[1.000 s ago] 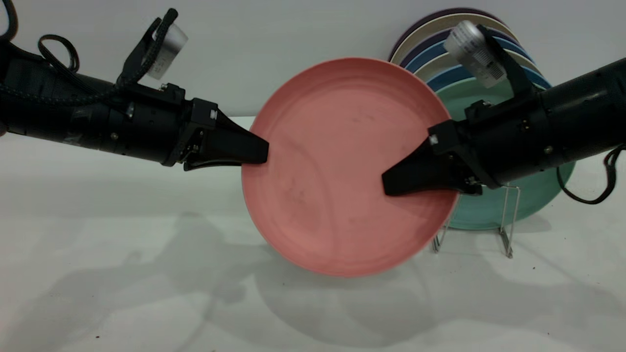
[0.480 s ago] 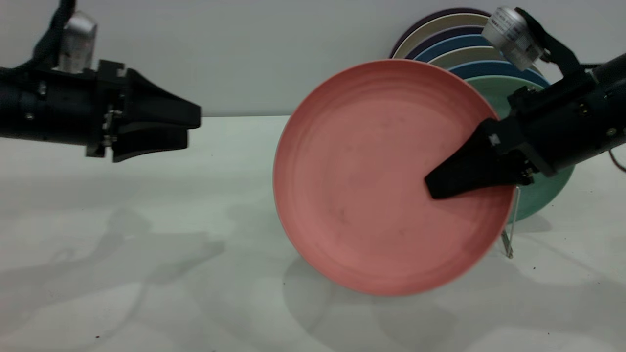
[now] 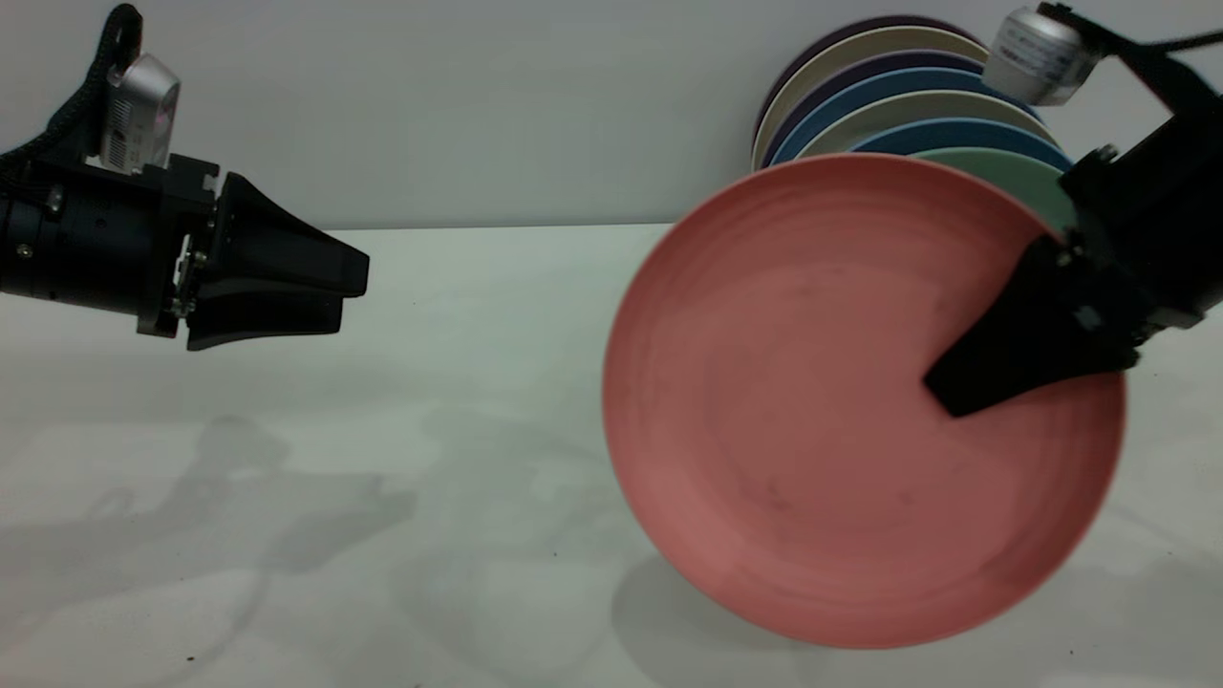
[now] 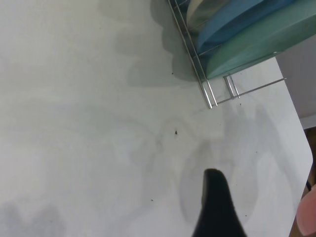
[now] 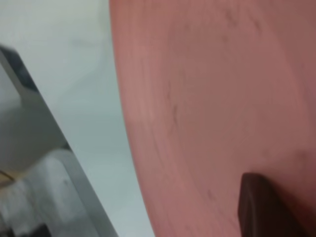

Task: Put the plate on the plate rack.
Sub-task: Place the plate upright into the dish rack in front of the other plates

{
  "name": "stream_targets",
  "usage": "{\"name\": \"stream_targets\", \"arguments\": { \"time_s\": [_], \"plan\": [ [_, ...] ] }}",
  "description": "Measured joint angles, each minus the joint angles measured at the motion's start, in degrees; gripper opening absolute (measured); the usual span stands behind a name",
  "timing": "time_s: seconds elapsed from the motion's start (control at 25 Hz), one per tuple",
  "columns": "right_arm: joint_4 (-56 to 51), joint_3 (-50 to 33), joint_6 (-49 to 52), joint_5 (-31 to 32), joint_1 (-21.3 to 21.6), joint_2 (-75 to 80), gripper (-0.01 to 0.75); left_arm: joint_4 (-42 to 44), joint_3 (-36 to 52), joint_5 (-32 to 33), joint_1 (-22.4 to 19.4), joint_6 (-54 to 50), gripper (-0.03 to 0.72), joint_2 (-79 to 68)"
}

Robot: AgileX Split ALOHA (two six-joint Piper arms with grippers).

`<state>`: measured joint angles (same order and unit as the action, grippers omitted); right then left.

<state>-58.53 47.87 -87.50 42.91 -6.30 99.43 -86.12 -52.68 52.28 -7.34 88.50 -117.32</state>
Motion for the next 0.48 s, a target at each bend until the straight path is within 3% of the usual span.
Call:
{"name": "stream_targets", "arguments": {
  "time_s": [0.48],
  "plan": [
    [9.1, 0.0, -2.4, -6.9, 0.0, -4.9, 0.118, 0.1, -0.2, -0.1, 0.0, 0.0, 0.527, 0.0]
  ]
}}
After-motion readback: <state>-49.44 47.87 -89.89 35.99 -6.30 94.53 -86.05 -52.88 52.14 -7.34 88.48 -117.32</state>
